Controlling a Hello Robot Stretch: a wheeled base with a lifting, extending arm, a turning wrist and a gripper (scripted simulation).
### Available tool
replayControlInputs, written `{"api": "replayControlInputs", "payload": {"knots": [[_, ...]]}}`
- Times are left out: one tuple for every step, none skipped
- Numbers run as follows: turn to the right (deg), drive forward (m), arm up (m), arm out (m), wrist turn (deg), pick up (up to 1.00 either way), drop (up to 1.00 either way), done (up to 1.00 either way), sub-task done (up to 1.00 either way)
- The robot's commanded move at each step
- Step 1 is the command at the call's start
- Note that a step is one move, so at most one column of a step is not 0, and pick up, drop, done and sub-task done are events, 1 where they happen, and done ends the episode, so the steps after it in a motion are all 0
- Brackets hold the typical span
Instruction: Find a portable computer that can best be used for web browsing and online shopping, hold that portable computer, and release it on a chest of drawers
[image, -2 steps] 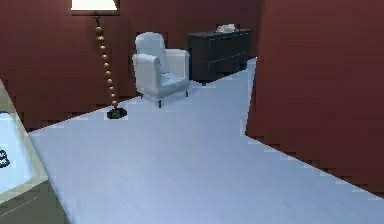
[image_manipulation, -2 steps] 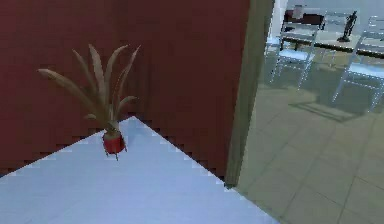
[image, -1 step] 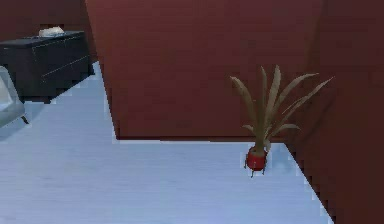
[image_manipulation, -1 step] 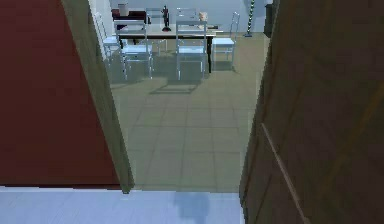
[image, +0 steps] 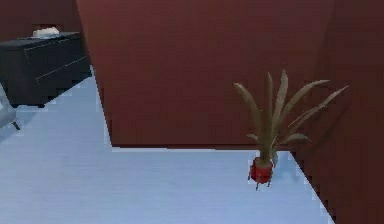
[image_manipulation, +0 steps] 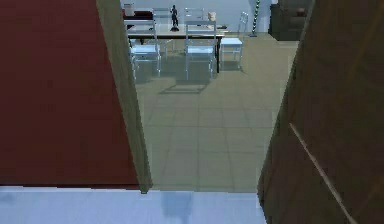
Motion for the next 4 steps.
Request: {"api": "replayControlInputs", "payload": {"knots": [[-45.0,0.0,0.0,0.0,0.0,0.0,0.0,0.0,0.0],[-15.0,0.0,0.0,0.0,0.0,0.0,0.0,0.0,0.0],[0.0,0.3,0.0,0.0,0.0,0.0,0.0,0.0,0.0],[-45.0,0.0,0.0,0.0,0.0,0.0,0.0,0.0,0.0]]}}
